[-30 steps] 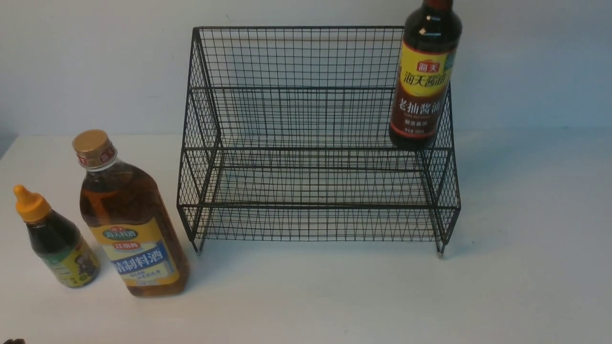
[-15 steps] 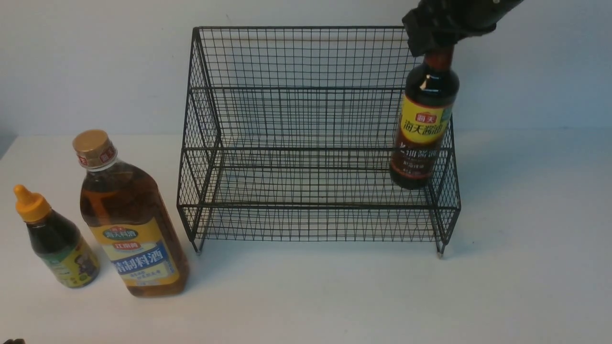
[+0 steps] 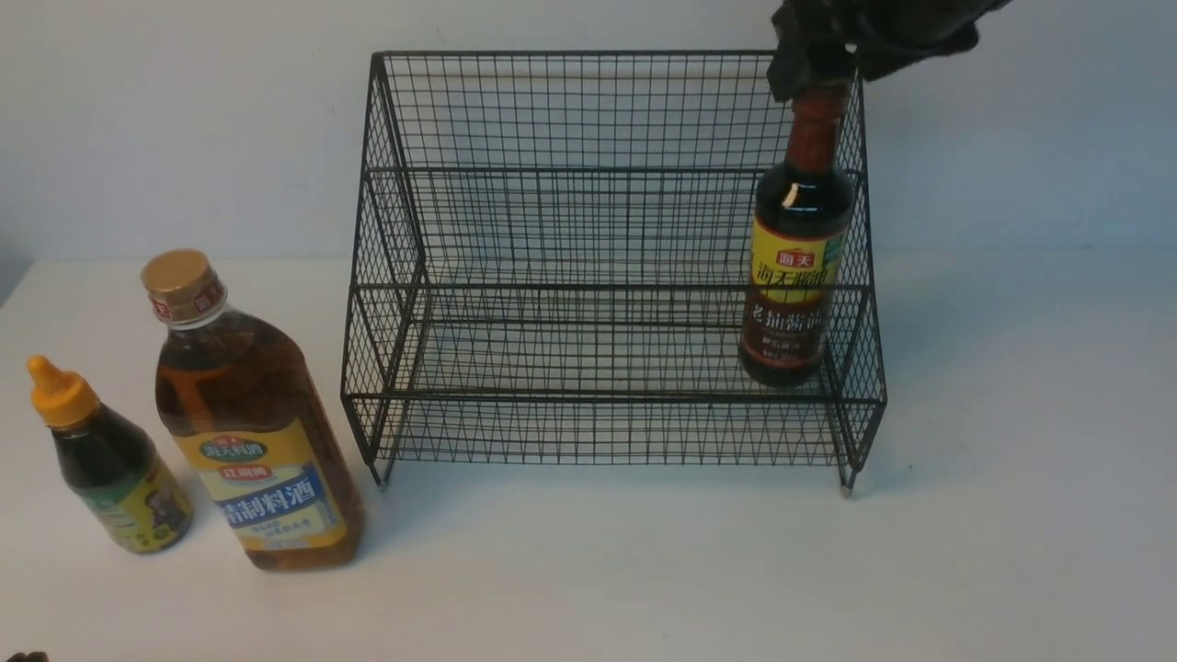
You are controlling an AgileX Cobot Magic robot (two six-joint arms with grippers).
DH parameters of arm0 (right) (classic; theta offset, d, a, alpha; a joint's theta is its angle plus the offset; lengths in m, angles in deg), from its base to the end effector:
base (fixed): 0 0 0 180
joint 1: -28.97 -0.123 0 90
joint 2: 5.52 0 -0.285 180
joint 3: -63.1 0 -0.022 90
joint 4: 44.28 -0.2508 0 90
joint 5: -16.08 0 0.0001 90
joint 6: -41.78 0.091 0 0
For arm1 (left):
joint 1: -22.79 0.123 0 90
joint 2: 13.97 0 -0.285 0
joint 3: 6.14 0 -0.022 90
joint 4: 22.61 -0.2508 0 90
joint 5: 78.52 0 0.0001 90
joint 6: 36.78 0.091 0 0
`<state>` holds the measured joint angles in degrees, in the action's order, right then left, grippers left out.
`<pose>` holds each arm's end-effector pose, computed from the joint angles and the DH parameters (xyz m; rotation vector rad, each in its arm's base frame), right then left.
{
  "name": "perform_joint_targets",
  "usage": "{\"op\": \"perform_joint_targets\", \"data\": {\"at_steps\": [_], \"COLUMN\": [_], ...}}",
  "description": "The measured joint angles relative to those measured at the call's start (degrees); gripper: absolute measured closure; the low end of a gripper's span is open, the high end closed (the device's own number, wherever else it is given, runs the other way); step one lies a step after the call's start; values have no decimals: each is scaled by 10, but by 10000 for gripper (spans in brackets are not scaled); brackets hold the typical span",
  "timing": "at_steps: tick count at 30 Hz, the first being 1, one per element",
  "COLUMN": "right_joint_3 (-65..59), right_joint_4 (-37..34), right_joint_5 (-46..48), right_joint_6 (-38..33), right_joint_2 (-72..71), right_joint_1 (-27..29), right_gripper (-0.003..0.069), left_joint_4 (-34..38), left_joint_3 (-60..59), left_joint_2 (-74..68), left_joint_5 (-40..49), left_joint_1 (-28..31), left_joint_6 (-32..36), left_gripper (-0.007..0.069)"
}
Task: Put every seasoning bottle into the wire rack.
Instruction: Use the right arm to put the condiment bottle back on the shelf, then use the left arm to grab the condiment bottle closest to it
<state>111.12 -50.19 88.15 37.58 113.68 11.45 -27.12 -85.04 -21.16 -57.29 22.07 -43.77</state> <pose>0.4012 0.1360 0.4010 -0.4735 2.4623 0.2321 0.0528 0.0019 0.1706 -0.0534 1.8712 -0.0155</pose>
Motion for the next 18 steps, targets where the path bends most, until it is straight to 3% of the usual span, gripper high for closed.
{"op": "perform_joint_targets", "data": {"at_steps": [4, 9, 12, 17, 18], "right_joint_3": [74, 113, 108, 41, -5], "right_joint_4": [9, 2, 2, 2, 2], "right_joint_5": [7, 9, 11, 12, 12], "right_joint_6": [6, 19, 24, 25, 25], "right_joint_2": [-18, -72, -144, -268, -321], "right_joint_1": [0, 0, 0, 0, 0], "right_gripper": [-21, -1, 89, 306, 397], "left_joint_4": [0, 0, 0, 0, 0], "left_joint_3": [0, 0, 0, 0, 0], "left_joint_2": [0, 0, 0, 0, 0], "left_joint_5": [0, 0, 0, 0, 0], "left_joint_1": [0, 0, 0, 0, 0], "left_joint_6": [0, 0, 0, 0, 0], "left_gripper": [629, 629, 629, 629, 629]}}
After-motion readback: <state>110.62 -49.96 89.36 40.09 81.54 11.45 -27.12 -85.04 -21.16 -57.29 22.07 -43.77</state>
